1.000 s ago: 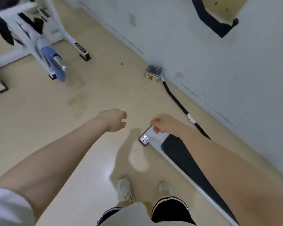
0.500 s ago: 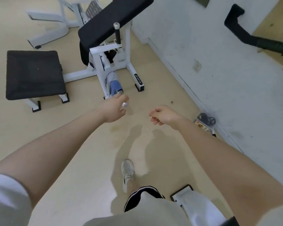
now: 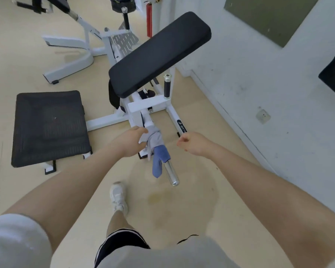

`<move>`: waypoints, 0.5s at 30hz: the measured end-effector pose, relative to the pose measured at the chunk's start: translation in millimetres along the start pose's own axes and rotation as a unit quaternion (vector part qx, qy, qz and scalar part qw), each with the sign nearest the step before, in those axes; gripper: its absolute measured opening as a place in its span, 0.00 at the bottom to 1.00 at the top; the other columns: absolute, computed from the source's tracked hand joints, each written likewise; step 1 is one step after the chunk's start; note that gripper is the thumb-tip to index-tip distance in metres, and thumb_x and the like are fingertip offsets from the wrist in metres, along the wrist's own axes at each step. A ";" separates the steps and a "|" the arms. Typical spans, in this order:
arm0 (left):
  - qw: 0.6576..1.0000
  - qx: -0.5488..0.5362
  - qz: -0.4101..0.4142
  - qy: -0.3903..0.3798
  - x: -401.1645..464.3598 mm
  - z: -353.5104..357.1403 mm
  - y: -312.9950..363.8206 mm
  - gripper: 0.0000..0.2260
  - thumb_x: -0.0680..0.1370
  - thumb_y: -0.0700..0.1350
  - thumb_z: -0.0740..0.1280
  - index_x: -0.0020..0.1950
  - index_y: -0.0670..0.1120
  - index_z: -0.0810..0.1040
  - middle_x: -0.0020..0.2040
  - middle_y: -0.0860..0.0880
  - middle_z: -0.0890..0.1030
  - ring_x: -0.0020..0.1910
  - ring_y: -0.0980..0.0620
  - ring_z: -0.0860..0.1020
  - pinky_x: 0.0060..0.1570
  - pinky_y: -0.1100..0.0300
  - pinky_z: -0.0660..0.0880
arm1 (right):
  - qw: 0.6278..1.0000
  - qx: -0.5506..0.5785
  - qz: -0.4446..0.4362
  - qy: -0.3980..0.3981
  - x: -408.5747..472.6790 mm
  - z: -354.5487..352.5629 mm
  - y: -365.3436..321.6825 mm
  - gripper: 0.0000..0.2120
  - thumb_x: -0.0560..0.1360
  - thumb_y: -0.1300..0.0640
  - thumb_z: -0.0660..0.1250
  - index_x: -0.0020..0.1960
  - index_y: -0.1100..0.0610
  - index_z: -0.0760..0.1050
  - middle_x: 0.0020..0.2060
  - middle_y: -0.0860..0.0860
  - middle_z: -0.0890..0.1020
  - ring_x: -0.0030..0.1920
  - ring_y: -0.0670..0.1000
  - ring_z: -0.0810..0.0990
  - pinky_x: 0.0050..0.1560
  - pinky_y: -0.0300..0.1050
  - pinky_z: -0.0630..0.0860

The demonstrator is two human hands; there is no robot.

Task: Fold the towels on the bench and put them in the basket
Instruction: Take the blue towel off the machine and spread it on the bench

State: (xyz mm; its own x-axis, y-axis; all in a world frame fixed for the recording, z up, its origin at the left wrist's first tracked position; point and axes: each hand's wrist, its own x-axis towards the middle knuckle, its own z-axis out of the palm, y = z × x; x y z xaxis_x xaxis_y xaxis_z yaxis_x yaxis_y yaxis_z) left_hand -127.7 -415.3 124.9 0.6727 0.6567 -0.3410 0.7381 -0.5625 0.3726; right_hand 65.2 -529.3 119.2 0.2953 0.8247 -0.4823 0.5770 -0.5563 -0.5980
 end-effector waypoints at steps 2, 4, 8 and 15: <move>0.999 0.022 0.027 -0.018 43.4 -13.2 -18.0 0.22 0.79 0.45 0.60 0.72 0.47 0.62 0.70 0.49 0.67 0.62 0.46 0.72 0.54 0.58 0.68 | 1.000 0.004 0.015 0.011 38.9 2.6 -9.1 0.09 0.77 0.57 0.59 0.46 0.62 0.74 0.38 0.50 0.73 0.39 0.50 0.70 0.38 0.42 0.68; 0.996 0.045 0.062 -0.047 88.2 -26.9 -37.4 0.20 0.79 0.45 0.59 0.71 0.45 0.65 0.67 0.46 0.70 0.63 0.44 0.72 0.56 0.56 0.69 | 0.999 0.010 0.025 0.025 75.8 7.4 -19.8 0.10 0.78 0.59 0.58 0.43 0.65 0.71 0.37 0.51 0.70 0.36 0.49 0.67 0.34 0.42 0.64; 0.985 0.069 0.116 -0.109 172.8 -50.5 -71.1 0.20 0.79 0.46 0.58 0.71 0.48 0.64 0.70 0.48 0.67 0.62 0.47 0.72 0.58 0.54 0.70 | 0.995 0.030 0.081 0.042 148.6 21.4 -35.1 0.08 0.78 0.60 0.57 0.44 0.62 0.71 0.39 0.53 0.72 0.38 0.50 0.67 0.34 0.42 0.65; 0.972 0.016 0.136 -0.192 278.0 -16.6 -111.9 0.19 0.79 0.43 0.58 0.70 0.47 0.66 0.68 0.47 0.69 0.58 0.45 0.75 0.58 0.48 0.73 | 0.976 0.027 0.215 0.008 245.9 72.7 -16.3 0.12 0.79 0.59 0.57 0.54 0.62 0.76 0.51 0.59 0.79 0.50 0.57 0.77 0.53 0.48 0.73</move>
State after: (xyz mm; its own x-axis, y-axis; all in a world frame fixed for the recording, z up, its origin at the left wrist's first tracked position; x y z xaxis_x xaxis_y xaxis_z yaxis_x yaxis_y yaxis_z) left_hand -24.1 -161.5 2.7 0.8088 0.2485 -0.5331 0.5271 -0.7083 0.4696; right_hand 73.0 -324.8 -36.2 0.5123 0.5156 -0.6868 0.3562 -0.8552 -0.3764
